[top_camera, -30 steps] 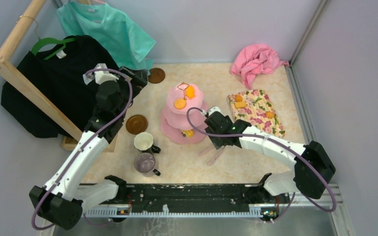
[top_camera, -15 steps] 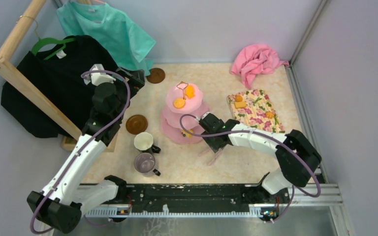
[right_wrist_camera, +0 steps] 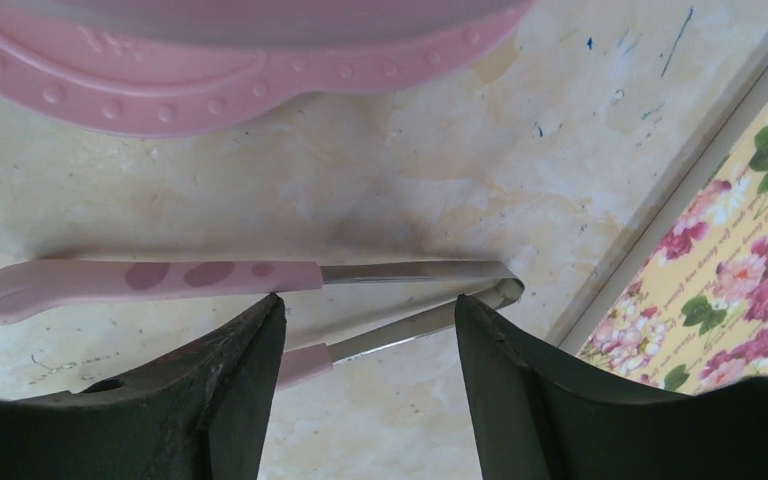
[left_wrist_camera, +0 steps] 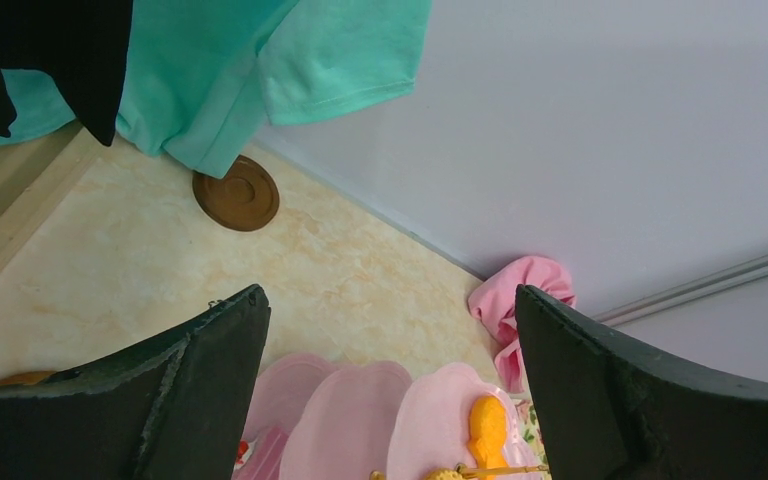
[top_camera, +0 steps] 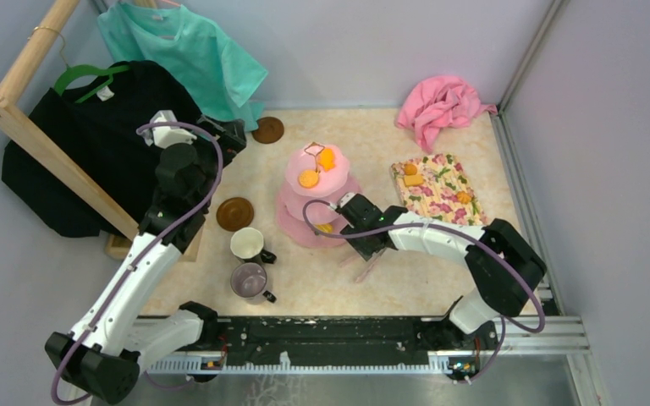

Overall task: Serve the afternoon tea
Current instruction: Adjust the clamp at the center of the board.

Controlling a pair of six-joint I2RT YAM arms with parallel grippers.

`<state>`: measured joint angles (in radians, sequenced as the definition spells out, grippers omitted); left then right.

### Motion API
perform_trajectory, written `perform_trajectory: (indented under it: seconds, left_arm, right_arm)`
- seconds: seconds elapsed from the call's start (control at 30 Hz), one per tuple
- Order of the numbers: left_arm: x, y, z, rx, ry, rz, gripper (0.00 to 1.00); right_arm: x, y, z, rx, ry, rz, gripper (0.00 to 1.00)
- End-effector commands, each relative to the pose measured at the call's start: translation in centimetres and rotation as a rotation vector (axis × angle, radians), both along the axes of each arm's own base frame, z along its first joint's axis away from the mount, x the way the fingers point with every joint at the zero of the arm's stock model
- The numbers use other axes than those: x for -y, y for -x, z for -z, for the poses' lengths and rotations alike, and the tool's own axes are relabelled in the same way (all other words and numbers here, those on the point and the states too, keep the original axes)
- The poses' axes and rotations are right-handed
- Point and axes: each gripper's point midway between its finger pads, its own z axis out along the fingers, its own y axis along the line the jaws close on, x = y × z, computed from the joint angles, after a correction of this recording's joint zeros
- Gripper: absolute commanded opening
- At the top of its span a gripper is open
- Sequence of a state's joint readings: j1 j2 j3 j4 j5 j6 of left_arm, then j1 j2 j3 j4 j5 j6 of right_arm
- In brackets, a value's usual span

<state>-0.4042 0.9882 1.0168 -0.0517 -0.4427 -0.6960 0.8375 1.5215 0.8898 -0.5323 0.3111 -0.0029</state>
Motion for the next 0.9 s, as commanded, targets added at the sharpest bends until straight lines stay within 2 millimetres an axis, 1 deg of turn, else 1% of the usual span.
perform_trajectory:
  seconds: [0.0,0.23,0.43,0.5,0.57,0.63,0.73,0.8,0.87]
  left_arm:
    - [0.0,0.0,-2.3,0.052,0.002,-0.003,0.97]
    - [0.1,-0.2,-2.6,0.053,0.005,0.0,0.97]
    - [0.0,0.0,-3.0,0.057,0.007,0.0,0.97]
    - [0.0,0.1,-3.2,0.058,0.007,0.002,0.97]
    - [0.1,0.2,-3.2,0.059,0.01,0.005,0.97]
    - [0.1,0.3,-3.2,0.057,0.01,0.007,0.97]
    - [-0.1,0.7,-3.3,0.06,0.011,0.008,0.97]
    - [-0.1,0.9,-3.5,0.065,0.014,0.009,0.97]
    - [-0.1,1.0,-3.5,0.065,0.014,0.014,0.97]
  right_arm:
    - [-1.3,-0.1,0.7,-0.001,-0.037,-0.059,0.62]
    - [-2.1,0.9,1.8,-0.071,-0.073,-0.082,0.59]
    - [-2.2,1.6,2.3,-0.12,-0.082,-0.067,0.5]
    - [-2.4,1.9,2.4,-0.137,-0.087,-0.067,0.43]
    - [-2.3,2.1,2.3,-0.147,-0.083,-0.059,0.41]
    - [-2.3,2.1,2.0,-0.149,-0.089,-0.046,0.41]
    - [-2.6,1.7,0.8,-0.126,-0.11,-0.013,0.41]
    - [-3.1,1.2,-0.4,-0.093,-0.135,0.004,0.42]
    - [-3.6,0.5,-2.1,-0.043,-0.167,0.034,0.42]
